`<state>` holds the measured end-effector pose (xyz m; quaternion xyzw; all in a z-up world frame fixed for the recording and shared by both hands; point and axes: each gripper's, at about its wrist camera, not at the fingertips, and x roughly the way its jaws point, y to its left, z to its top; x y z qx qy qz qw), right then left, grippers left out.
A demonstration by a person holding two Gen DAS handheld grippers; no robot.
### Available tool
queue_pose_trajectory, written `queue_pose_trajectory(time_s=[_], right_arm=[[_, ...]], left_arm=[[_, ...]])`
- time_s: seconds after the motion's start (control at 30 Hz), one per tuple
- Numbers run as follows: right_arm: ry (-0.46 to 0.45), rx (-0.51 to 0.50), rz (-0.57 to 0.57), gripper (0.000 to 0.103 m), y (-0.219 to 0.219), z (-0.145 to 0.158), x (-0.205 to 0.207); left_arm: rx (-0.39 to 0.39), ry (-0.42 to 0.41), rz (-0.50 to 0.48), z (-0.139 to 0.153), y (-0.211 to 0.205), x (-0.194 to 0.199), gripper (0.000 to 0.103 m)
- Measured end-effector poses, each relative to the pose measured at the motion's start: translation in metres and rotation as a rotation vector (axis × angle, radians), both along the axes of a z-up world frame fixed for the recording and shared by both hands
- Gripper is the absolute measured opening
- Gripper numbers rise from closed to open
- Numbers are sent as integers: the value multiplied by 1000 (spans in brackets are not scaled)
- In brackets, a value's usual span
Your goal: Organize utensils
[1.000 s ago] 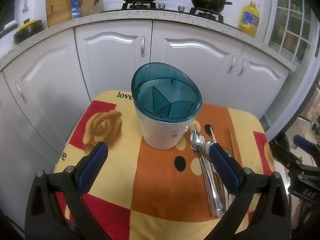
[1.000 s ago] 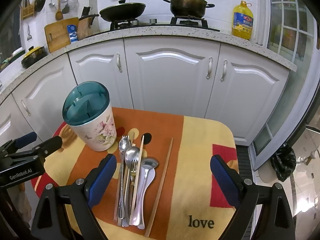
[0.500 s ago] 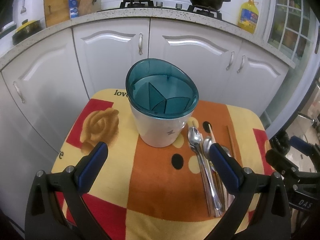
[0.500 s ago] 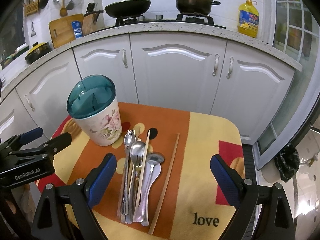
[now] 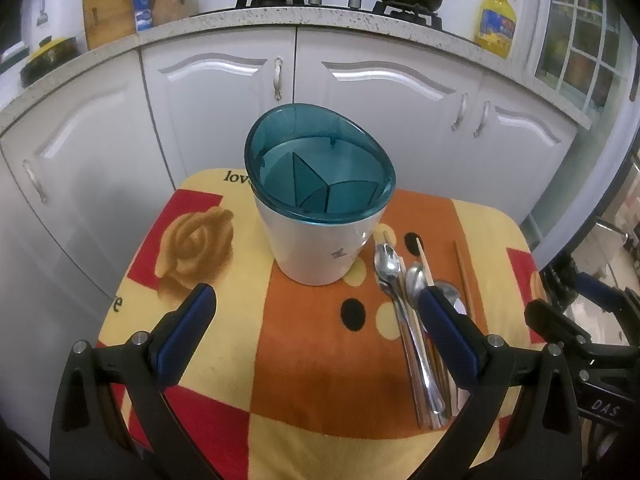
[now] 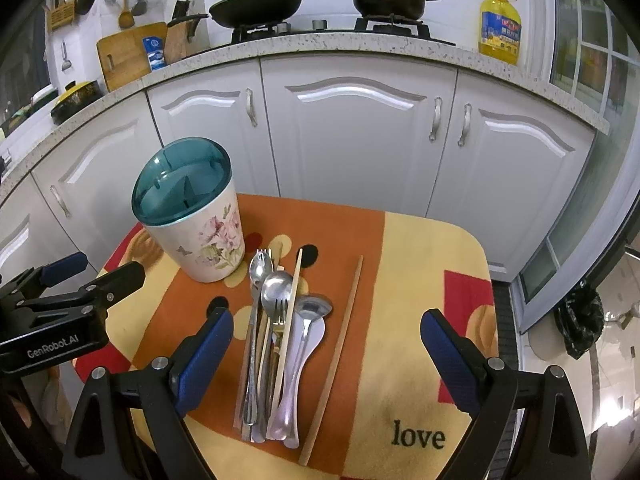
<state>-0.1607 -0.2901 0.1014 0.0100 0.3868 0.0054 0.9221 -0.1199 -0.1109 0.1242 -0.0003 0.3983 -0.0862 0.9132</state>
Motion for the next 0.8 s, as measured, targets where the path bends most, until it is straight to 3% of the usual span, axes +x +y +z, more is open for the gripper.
queue_pose_trajectory(time_s=[0.13,0.3,0.4,0.6,0.73,0.8], right_arm=[[13,24,-2,87,-5,-9,2],[77,95,-6,64,-18,-32,8],[117,129,-2,58,-22,-47,15],[202,163,8,43,-28,-76,37],[193,183,40,42,-21,-73,45],[194,173,71,35,-13,-72,48]], left_arm=[[5,3,-14,-3,0,0,100],[1,39,-31,-12,0,2,93],[-2,67,-49,-18,-2,4,87],[-1,106,-53,-28,-2,7,86],[-1,115,-35,-30,2,10,86],[-4,128,-27,-33,4,12,86]])
